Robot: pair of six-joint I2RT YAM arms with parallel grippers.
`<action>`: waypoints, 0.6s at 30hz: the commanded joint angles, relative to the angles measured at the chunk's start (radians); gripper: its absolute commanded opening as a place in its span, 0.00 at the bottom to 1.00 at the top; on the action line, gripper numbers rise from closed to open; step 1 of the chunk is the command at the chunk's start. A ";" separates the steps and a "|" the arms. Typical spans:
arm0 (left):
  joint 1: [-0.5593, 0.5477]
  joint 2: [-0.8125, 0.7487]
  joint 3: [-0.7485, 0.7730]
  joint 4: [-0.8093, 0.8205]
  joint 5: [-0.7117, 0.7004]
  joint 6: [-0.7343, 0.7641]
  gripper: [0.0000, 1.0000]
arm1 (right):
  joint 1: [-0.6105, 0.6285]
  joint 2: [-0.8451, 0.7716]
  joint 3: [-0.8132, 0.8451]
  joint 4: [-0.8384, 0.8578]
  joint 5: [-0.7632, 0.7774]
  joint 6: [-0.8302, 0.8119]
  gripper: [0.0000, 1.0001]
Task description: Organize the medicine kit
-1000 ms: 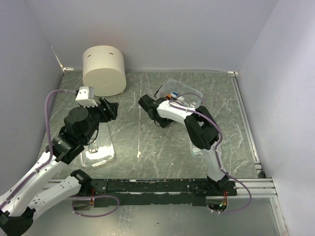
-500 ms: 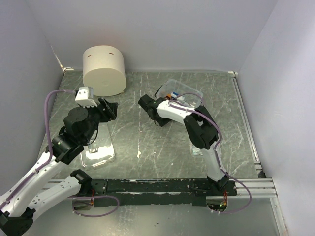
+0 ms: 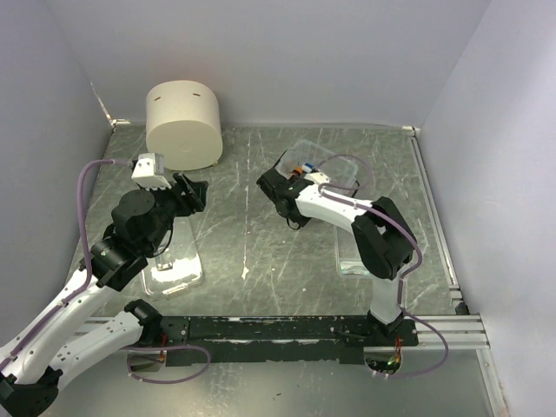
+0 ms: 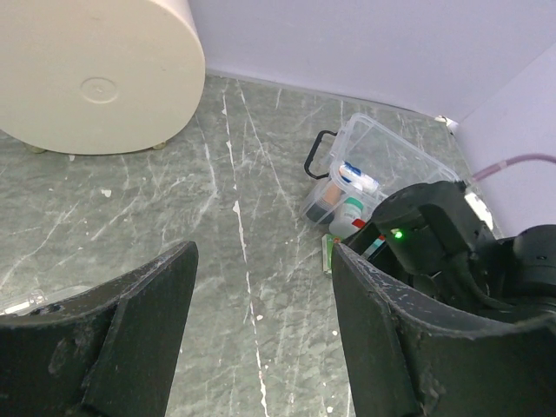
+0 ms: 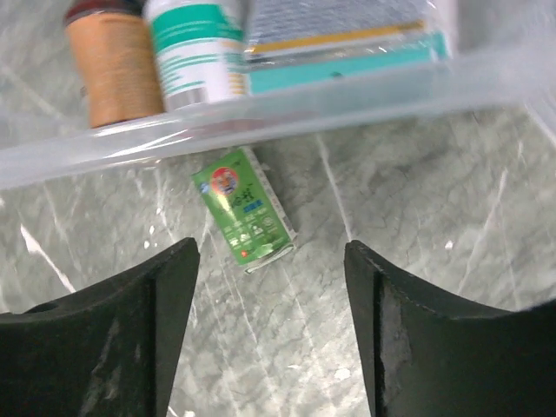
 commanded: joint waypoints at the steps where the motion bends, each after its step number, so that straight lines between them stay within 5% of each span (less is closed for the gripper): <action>1: 0.002 -0.013 0.026 -0.005 -0.014 0.016 0.74 | -0.005 -0.055 -0.060 0.290 -0.013 -0.541 0.71; 8: 0.002 -0.007 0.026 -0.002 -0.012 0.018 0.74 | -0.051 -0.049 -0.116 0.372 -0.097 -0.775 0.76; 18: 0.003 0.002 0.025 -0.006 -0.020 0.021 0.74 | -0.053 0.032 -0.125 0.493 -0.151 -0.935 0.62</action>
